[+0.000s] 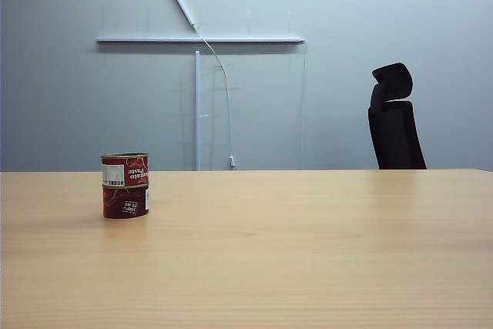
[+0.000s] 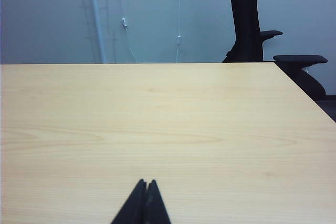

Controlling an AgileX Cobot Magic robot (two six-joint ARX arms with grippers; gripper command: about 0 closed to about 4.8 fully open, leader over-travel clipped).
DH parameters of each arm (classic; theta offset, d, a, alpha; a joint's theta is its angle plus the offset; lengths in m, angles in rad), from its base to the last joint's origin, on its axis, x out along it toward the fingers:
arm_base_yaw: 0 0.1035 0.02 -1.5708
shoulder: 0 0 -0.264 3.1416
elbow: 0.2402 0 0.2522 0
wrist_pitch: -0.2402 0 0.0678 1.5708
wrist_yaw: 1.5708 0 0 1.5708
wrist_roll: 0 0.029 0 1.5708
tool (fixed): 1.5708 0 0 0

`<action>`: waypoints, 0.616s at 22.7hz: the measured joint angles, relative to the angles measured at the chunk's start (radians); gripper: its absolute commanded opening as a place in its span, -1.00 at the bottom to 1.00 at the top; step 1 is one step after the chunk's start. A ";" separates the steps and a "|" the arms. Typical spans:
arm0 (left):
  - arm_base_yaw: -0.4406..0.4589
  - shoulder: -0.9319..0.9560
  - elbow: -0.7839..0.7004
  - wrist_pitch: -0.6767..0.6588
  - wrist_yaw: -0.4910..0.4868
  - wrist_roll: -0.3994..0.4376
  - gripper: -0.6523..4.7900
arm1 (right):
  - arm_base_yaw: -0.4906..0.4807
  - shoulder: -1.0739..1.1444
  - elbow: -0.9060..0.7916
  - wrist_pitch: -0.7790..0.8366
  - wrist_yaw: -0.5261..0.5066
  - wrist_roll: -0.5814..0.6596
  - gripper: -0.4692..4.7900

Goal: Stack a can of tomatoes on the right onto the can of tomatoes on the left.

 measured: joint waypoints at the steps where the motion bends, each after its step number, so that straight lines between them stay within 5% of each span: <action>1: 0.000 0.000 0.000 0.000 0.000 0.000 -0.77 | 0.000 0.000 0.000 0.001 0.000 0.000 -0.85; 14: 0.000 0.000 0.000 0.000 0.000 0.000 -0.77 | 0.005 0.000 0.000 0.023 0.000 0.000 -0.85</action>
